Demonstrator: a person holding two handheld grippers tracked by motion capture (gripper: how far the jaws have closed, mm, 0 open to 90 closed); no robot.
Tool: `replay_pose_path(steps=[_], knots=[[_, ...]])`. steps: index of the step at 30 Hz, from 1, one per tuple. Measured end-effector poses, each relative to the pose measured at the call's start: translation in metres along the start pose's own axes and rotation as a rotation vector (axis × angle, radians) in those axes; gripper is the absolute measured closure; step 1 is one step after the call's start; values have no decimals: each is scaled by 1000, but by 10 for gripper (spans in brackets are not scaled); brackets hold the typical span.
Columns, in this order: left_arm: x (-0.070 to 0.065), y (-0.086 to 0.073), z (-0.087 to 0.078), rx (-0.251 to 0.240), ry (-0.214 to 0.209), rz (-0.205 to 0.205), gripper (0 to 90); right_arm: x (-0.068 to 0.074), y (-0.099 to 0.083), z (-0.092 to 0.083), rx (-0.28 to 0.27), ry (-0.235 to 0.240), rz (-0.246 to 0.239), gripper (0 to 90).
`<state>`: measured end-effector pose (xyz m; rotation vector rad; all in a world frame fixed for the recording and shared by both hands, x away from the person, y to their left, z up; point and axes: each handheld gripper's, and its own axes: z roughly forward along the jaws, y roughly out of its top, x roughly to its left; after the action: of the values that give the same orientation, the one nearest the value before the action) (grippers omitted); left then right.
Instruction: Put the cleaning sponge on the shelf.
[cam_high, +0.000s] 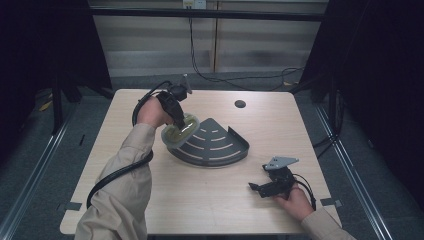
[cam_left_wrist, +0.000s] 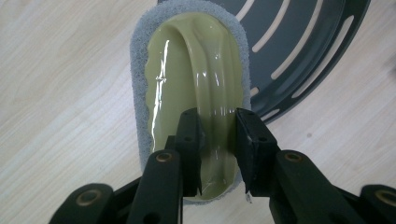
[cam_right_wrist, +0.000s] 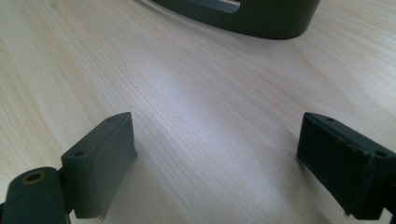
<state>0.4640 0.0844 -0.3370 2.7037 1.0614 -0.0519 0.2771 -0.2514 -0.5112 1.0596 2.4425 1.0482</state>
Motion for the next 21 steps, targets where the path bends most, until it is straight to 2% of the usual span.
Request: replay_pose_path(steps=[21], knots=[[-3,19,24,22,-10,18,720,0,0,0,1,-2,-1,109]])
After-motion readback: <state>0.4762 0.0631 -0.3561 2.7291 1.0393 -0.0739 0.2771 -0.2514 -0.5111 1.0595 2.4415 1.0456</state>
